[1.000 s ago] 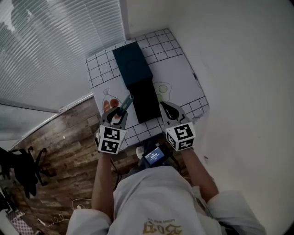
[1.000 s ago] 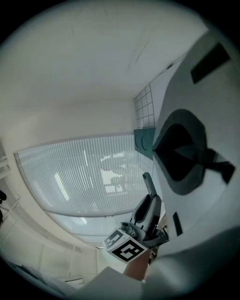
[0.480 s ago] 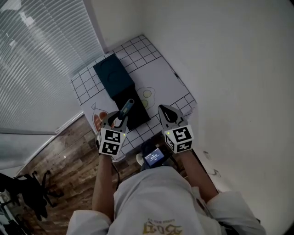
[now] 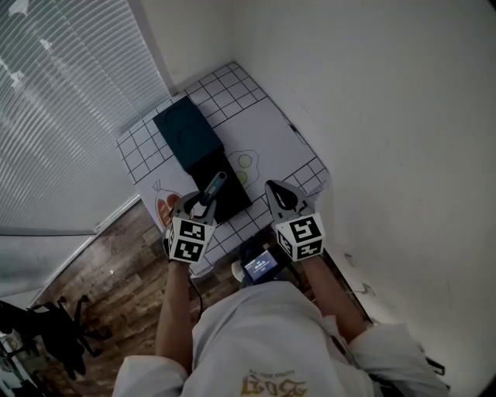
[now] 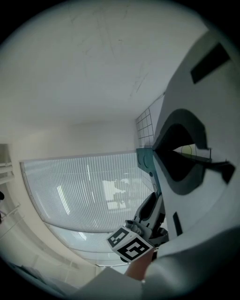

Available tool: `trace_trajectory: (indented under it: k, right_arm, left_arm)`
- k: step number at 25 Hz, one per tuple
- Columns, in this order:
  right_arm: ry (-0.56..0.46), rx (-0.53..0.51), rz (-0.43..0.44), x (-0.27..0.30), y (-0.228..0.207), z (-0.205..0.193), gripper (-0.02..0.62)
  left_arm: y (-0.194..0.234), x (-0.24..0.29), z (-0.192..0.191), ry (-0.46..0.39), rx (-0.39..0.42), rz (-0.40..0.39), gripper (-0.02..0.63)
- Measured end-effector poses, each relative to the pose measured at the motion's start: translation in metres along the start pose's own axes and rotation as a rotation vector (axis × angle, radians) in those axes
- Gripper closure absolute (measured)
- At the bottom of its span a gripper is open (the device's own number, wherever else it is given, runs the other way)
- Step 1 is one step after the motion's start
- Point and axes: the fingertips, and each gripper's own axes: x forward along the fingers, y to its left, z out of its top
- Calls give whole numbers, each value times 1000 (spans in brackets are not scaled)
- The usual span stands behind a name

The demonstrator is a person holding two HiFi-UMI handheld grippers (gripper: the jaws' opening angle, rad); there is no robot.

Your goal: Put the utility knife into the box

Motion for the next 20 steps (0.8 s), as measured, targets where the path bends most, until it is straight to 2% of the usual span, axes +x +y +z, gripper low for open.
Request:
trace_trajectory:
  k: [13,20]
  right_arm:
    - [54,20,20,23,-11,-21,589]
    - [90,35,30,40,-18,-34,589]
  left_arm:
    - [7,34,-29,108,-7,-4,471]
    - [5,56,-38,155,-4,-31,471]
